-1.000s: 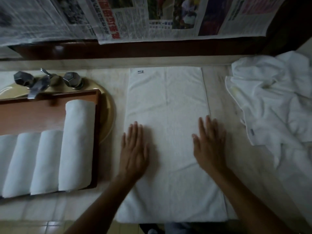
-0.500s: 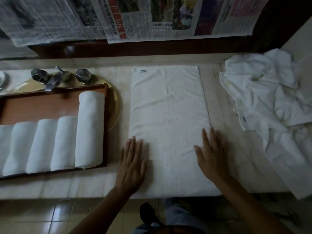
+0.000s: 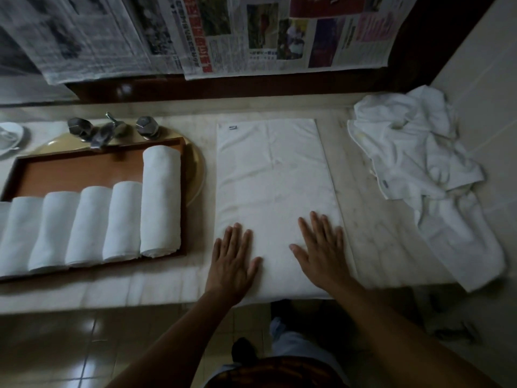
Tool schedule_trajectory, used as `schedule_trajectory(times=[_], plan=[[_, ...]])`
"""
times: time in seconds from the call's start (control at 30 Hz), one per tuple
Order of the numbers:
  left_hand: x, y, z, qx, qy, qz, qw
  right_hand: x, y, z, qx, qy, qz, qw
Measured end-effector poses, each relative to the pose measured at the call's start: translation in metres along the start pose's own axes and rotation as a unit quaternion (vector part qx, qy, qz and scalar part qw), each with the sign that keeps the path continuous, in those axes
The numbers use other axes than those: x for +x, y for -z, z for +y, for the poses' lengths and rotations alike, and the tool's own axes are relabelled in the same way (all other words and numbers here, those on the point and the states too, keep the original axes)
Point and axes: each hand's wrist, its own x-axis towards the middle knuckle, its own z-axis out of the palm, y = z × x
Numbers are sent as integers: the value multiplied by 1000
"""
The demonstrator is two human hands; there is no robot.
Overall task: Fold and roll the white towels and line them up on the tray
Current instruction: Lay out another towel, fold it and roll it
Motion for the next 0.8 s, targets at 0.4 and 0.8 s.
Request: schedule_trajectory(times=[0.4,0.8], plan=[[-13,4,1,20,-6,-17,1000,-14,1,-4,27,-6,-38,999],[9,52,31,16,26,-29,999,0,43,-4,110,-25,-57,992]])
